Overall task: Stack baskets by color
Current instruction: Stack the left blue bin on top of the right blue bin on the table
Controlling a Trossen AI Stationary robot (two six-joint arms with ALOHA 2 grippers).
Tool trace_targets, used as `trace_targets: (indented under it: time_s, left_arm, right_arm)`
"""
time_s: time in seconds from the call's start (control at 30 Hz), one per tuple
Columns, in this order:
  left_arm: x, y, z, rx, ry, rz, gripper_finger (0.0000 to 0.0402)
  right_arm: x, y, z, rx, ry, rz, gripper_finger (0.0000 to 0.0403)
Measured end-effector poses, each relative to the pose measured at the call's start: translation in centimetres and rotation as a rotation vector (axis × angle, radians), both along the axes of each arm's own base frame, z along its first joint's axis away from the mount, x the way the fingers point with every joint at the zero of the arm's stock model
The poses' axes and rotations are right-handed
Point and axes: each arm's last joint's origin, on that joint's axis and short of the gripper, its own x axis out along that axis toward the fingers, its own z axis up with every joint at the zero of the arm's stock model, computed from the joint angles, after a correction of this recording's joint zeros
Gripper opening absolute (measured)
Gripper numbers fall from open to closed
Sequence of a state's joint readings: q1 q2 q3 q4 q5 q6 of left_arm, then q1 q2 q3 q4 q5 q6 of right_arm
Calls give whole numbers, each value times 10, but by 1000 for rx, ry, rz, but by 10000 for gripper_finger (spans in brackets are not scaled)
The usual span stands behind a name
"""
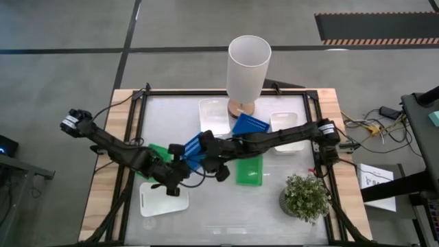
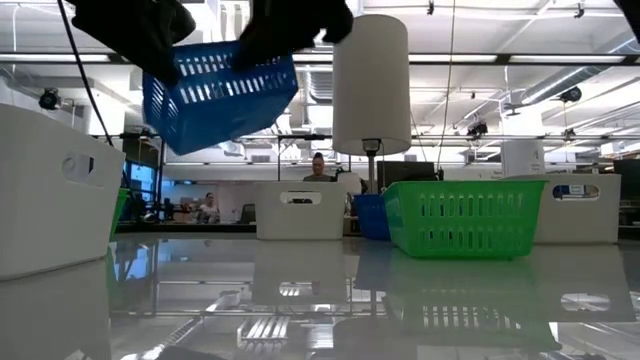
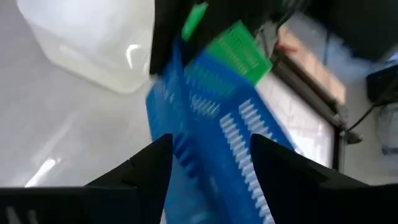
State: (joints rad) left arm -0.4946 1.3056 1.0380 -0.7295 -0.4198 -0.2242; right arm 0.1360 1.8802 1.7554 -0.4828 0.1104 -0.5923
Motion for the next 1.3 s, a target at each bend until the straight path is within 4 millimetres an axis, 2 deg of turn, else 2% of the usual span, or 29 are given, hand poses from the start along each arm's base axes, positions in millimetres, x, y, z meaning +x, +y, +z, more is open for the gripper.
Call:
trace_targets:
  time_s: [0.13, 0.23, 0.47, 0.5, 0.7, 0.97, 1.1, 1.3]
  left_arm:
    - [2, -2, 0, -9, -22, -25, 12]
    - [2, -2, 0, -3, -24, -30, 17]
    - [9, -6, 1, 20, -67, -84, 21]
    - [9, -6, 1, 20, -70, -85, 21]
    - [10, -6, 1, -15, -89, -39, 35]
    - [6, -4, 6, -15, -110, -32, 134]
    - [-2, 3, 15, 53, -161, 18, 167]
    - [-17, 20, 39, 287, -339, 203, 175]
  right_arm:
    - [-1, -2, -5, -12, 47, 14, 193]
    - [-3, -5, -6, 12, 72, 9, 165]
    - [-6, -3, -9, 136, 127, 75, 28]
    - [-6, -3, -10, 137, 129, 75, 21]
    - [-6, -4, -10, 136, 139, 73, 10]
    - [-11, -6, -7, 80, 152, 14, 9]
    - [-21, -9, 0, 67, 192, -82, 9]
    - [-36, -15, 13, 24, 191, -294, 9]
